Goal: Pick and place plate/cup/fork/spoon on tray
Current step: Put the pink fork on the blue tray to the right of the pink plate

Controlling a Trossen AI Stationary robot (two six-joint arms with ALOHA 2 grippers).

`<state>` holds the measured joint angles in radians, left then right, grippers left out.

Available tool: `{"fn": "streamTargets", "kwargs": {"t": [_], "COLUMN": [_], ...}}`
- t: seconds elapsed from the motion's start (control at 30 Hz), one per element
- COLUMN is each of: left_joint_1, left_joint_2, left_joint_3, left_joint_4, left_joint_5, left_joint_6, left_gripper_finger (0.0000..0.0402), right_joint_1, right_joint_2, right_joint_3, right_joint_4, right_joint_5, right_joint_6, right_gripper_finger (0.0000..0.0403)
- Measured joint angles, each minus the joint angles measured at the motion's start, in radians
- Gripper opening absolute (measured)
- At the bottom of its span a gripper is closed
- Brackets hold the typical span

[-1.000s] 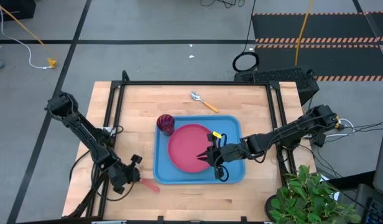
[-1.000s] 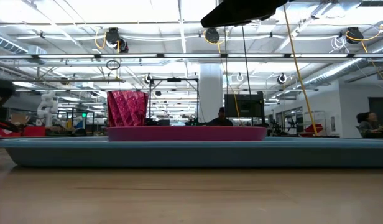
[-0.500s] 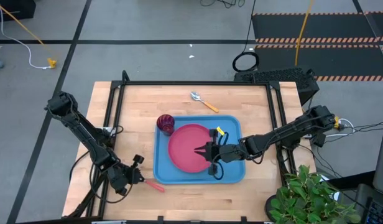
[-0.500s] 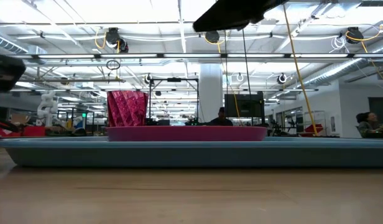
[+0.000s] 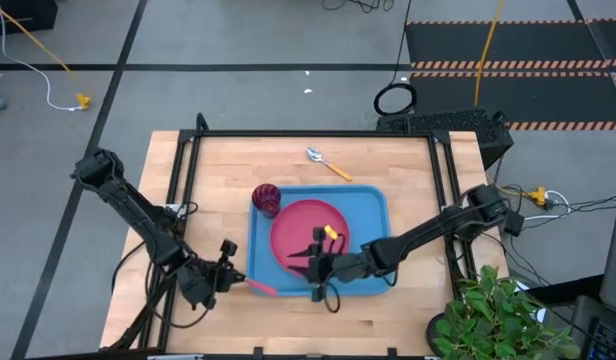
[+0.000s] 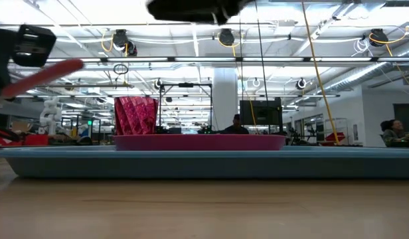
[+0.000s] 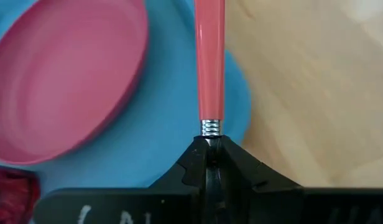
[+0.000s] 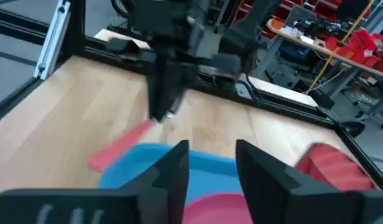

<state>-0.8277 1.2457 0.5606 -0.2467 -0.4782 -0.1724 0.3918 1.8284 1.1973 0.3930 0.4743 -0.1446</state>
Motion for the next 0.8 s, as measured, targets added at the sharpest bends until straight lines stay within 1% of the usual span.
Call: {"fn": "streamTargets", "kwargs": {"t": [0.1, 0.23, 0.43, 0.53, 0.67, 0.8], "left_joint_1": [0.041, 0.107, 0.188, 0.219, 0.250, 0.276], "left_joint_2": [0.000, 0.000, -0.001, -0.001, -0.001, -0.001], "left_joint_3": [0.000, 0.000, 0.007, 0.043, 0.104, 0.133], "left_joint_4": [-0.007, 0.006, 0.045, 0.016, -0.027, -0.045], "left_joint_5": [-0.022, -0.025, -0.029, -0.039, -0.072, -0.073], "left_joint_6": [0.042, 0.094, 0.171, 0.196, 0.221, 0.231], "left_gripper_finger": [0.0031, 0.0031, 0.0031, 0.0031, 0.0031, 0.0031], "right_joint_1": [0.008, 0.010, -0.005, -0.017, -0.035, -0.044], "right_joint_2": [0.040, 0.072, 0.081, 0.080, 0.080, 0.080], "right_joint_3": [0.073, 0.124, 0.125, 0.125, 0.125, 0.124], "right_joint_4": [-0.076, -0.130, -0.163, -0.181, -0.249, -0.281], "right_joint_5": [-0.003, -0.005, -0.004, -0.005, -0.018, -0.033], "right_joint_6": [0.001, 0.041, 0.080, 0.113, 0.162, 0.172], "right_gripper_finger": [0.0152, 0.0173, 0.0179, 0.0179, 0.0185, 0.0196]}}
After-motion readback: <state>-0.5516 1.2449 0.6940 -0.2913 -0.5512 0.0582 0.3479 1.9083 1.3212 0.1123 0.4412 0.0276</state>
